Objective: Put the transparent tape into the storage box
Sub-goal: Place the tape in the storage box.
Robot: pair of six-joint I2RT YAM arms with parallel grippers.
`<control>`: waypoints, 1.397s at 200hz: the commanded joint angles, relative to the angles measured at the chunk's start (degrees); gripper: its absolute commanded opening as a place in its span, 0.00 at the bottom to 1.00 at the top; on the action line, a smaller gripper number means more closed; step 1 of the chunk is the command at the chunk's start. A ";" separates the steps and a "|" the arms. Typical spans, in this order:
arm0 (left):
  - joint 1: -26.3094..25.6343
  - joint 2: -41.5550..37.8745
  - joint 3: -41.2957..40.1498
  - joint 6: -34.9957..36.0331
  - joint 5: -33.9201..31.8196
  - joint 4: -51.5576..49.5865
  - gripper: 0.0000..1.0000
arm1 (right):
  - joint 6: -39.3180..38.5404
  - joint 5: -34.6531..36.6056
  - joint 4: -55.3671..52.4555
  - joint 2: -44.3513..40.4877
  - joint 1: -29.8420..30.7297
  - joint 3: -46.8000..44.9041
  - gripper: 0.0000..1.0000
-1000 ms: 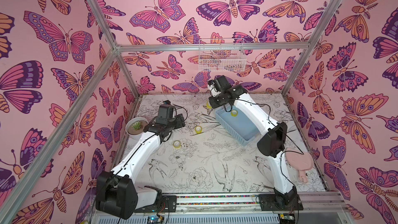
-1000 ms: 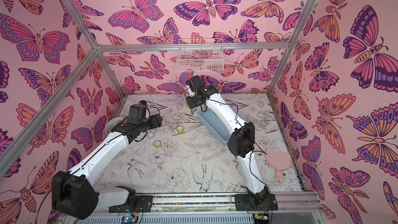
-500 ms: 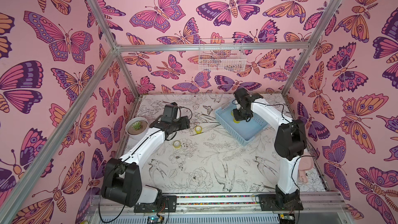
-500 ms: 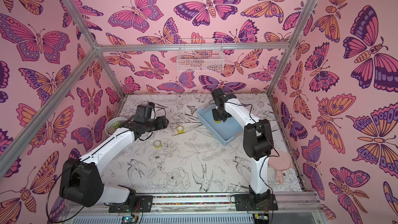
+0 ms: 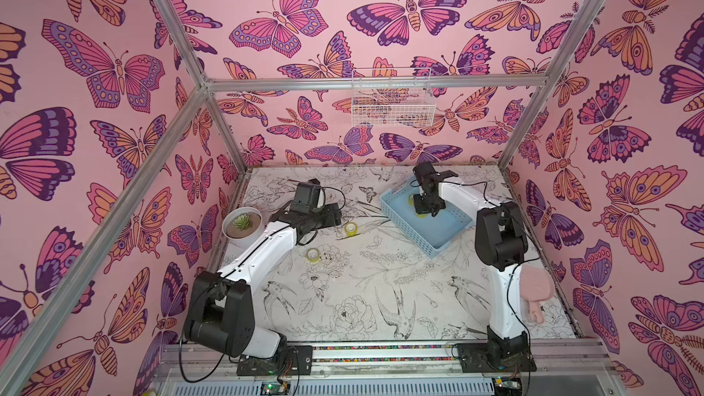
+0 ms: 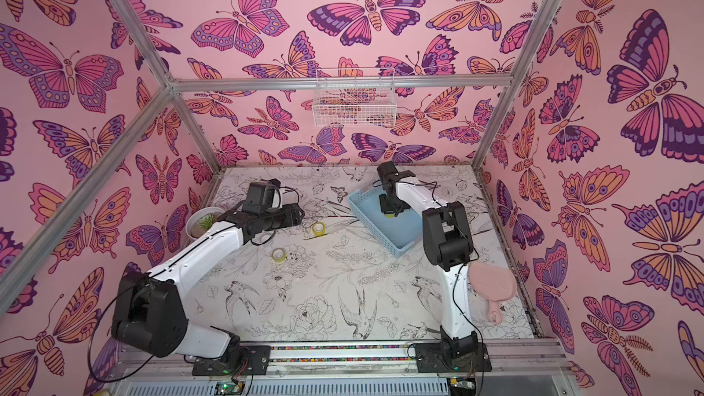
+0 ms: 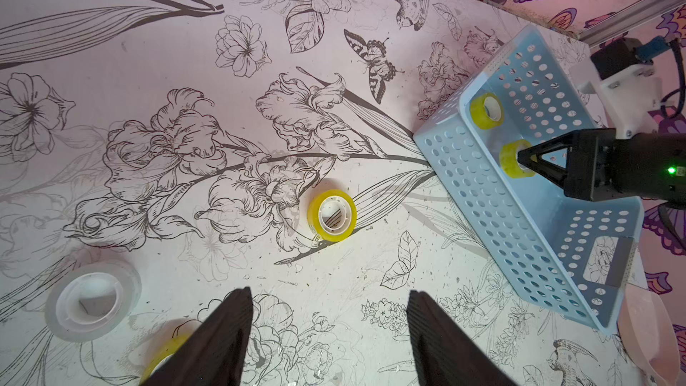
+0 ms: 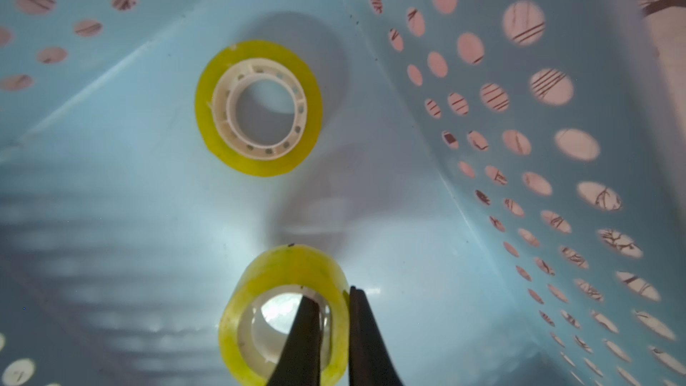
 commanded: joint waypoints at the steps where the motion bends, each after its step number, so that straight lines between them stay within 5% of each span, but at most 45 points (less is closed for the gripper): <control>1: -0.33 0.24 1.04 -0.32 0.18 0.51 0.72 | 0.23 2.28 1.65 0.47 -1.23 0.76 0.00; 117: -0.38 0.94 2.19 -0.38 -0.19 0.43 0.72 | 0.36 3.10 3.63 4.06 -2.14 0.01 0.00; 198: -0.37 1.94 1.82 0.58 0.73 -0.36 0.73 | 1.02 3.15 3.76 2.66 -2.22 -0.13 0.38; 279: -0.26 6.99 1.16 0.61 5.13 -3.98 0.73 | 1.35 0.12 -0.06 -6.39 0.93 3.83 0.39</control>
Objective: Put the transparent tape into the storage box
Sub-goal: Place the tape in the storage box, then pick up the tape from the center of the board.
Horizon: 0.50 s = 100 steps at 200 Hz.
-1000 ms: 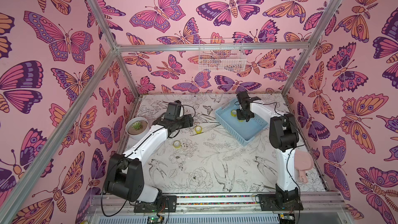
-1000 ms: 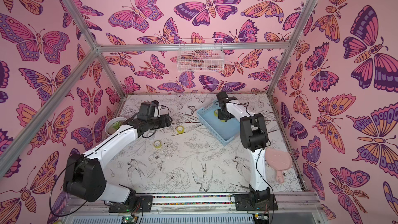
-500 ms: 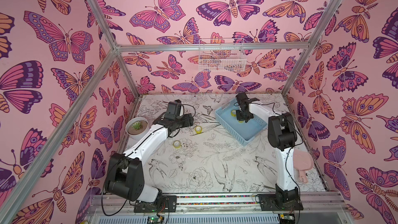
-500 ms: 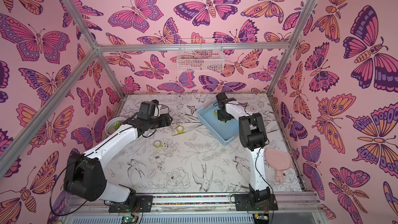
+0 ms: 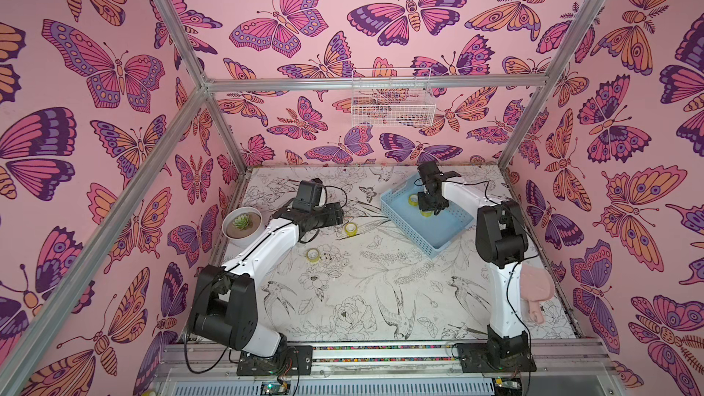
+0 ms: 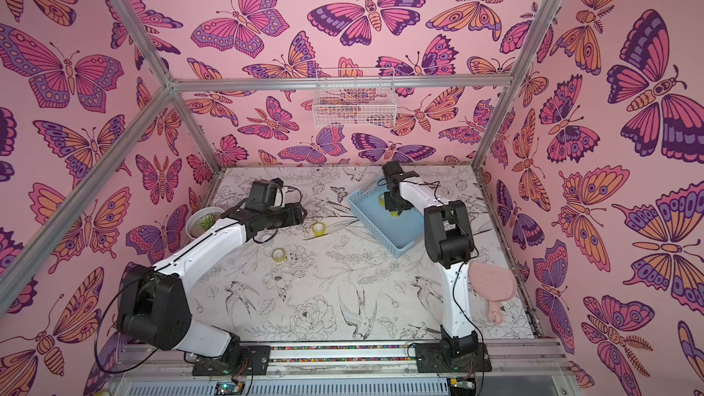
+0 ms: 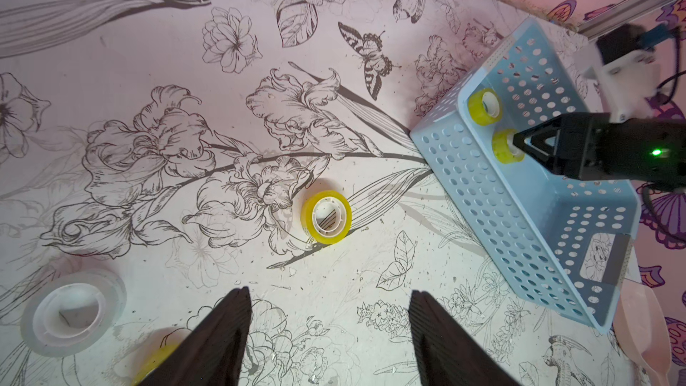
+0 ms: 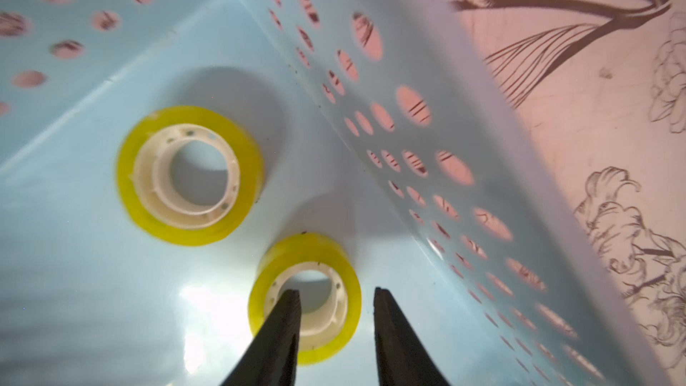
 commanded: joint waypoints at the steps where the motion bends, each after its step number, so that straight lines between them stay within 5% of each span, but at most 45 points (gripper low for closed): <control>1: -0.15 4.15 -0.23 0.50 3.40 -3.51 0.72 | 0.88 -1.42 -3.42 -6.47 2.38 3.95 0.39; 52: -1.02 12.56 1.21 -0.54 2.98 -4.52 0.62 | -0.56 -3.44 -6.29 -14.49 8.58 4.44 0.37; 100: -2.34 16.20 5.58 -0.51 0.18 -4.42 0.62 | -0.49 -3.66 -6.61 -18.07 11.39 2.41 0.36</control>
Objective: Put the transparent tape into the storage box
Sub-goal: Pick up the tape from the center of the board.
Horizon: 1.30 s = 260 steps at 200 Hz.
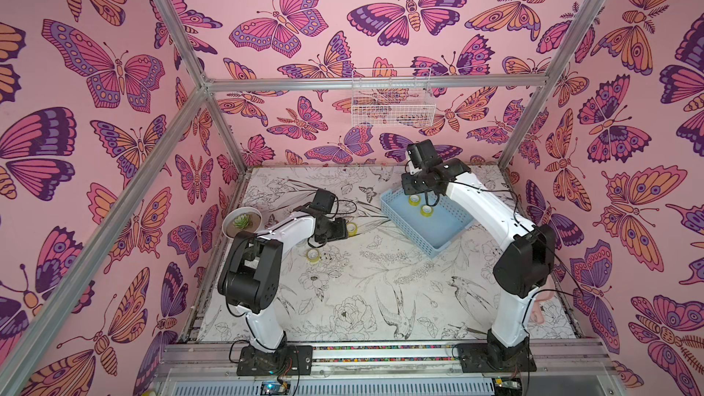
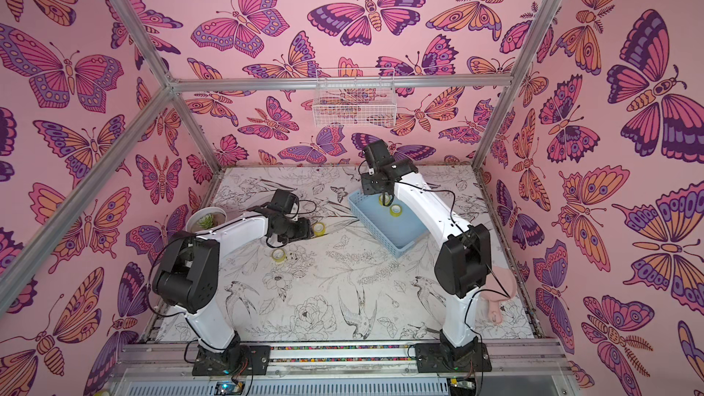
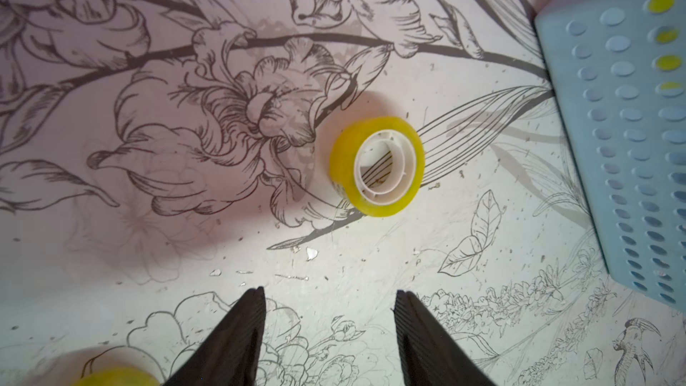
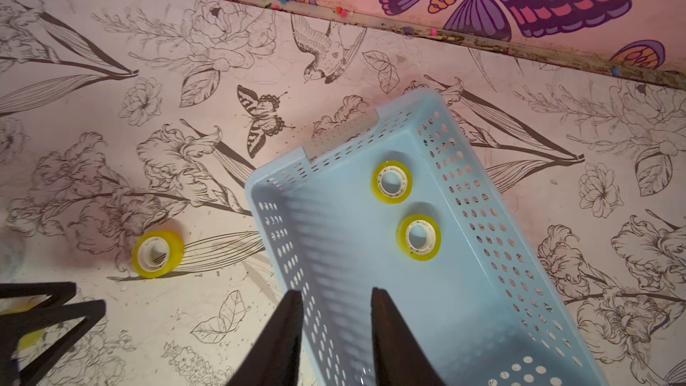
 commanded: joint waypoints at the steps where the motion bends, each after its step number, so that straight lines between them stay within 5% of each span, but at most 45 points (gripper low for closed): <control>1: -0.55 1.35 2.51 -0.03 -2.12 -0.40 0.62 | -0.09 -0.38 -2.82 -0.49 0.18 -1.33 0.36; 76: -2.48 9.39 9.19 1.58 -8.94 -2.11 0.46 | -0.48 0.97 -0.08 -4.03 0.47 -5.02 0.33; 193: -5.33 16.00 12.88 2.78 -12.66 -4.80 0.45 | -1.05 2.89 0.17 -5.58 0.31 -7.36 0.32; 201: -5.43 16.32 12.99 2.70 -13.14 -4.76 0.41 | -1.11 2.86 0.21 -5.71 0.28 -7.51 0.32; 229: -5.52 17.06 13.43 2.56 -13.20 -5.05 0.01 | -1.00 3.22 -0.06 -6.07 0.24 -8.01 0.31; 260: -5.87 17.12 13.03 2.36 -13.69 -5.48 0.00 | -1.00 3.67 0.19 -6.97 -0.10 -8.47 0.30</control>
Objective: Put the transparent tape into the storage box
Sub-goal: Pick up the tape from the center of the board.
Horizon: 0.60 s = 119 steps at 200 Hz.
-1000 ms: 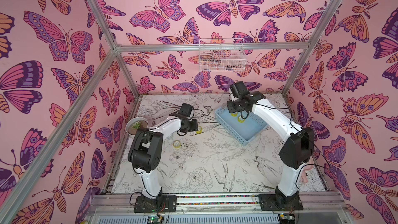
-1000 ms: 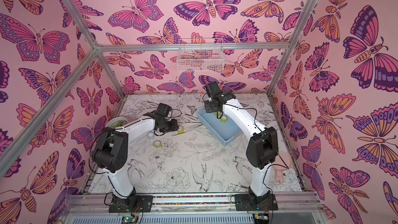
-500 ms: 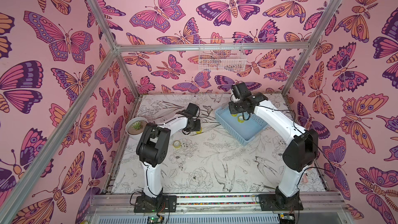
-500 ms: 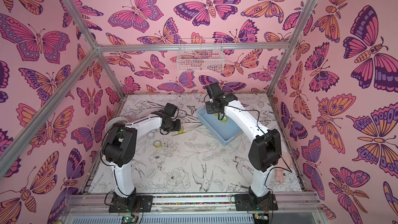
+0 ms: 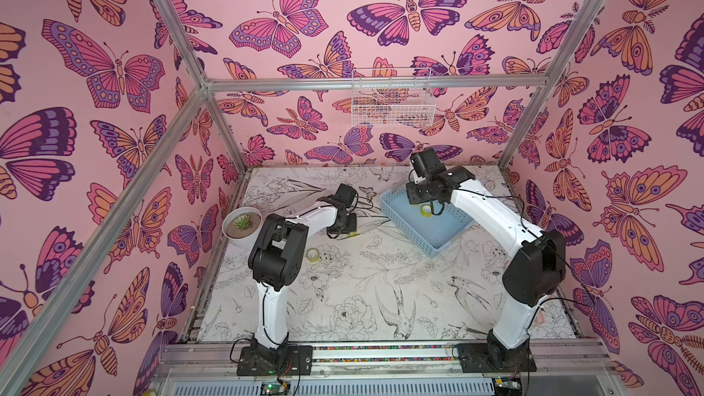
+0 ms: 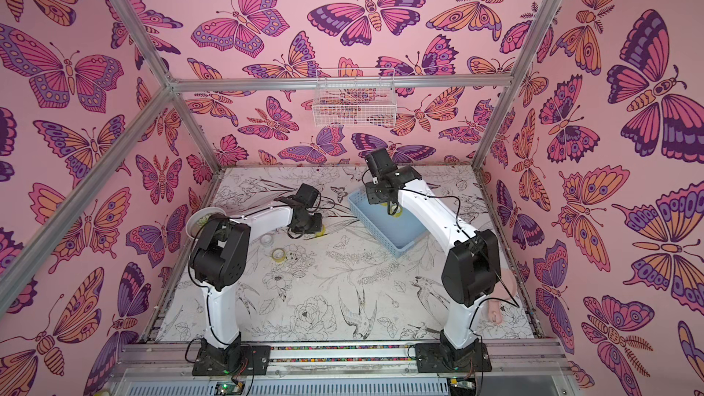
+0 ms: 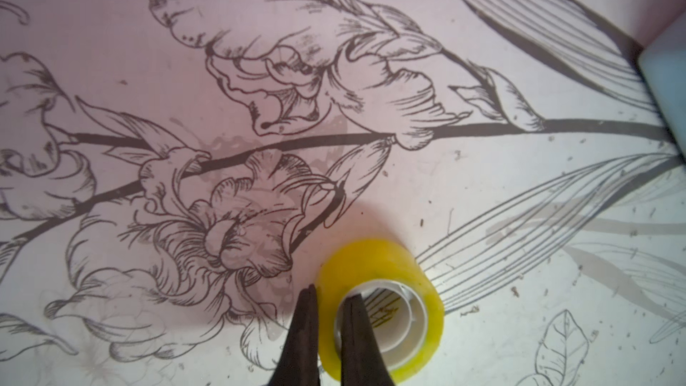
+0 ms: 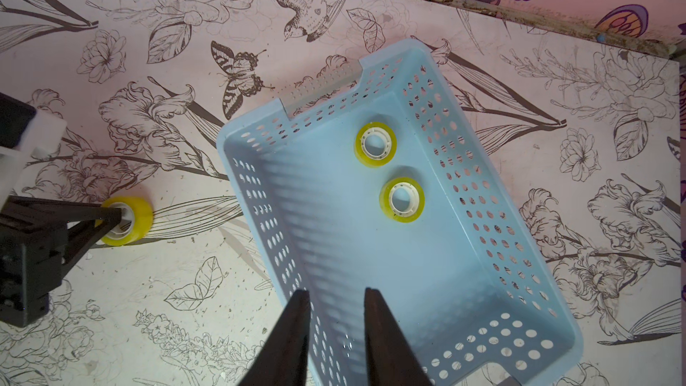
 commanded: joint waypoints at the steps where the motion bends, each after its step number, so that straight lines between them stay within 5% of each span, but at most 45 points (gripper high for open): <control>1: -0.56 2.52 -0.87 0.14 -1.03 -2.14 0.00 | -0.56 1.34 0.14 -2.32 -0.19 -0.32 0.30; 63: -1.44 -3.64 0.44 1.51 -4.16 -3.65 0.00 | -0.59 1.26 -0.11 -3.18 -0.74 -0.23 0.30; 119: -1.69 -6.90 12.70 3.79 -2.98 -9.45 0.00 | 0.45 0.52 -1.72 -3.81 -3.41 -0.15 0.29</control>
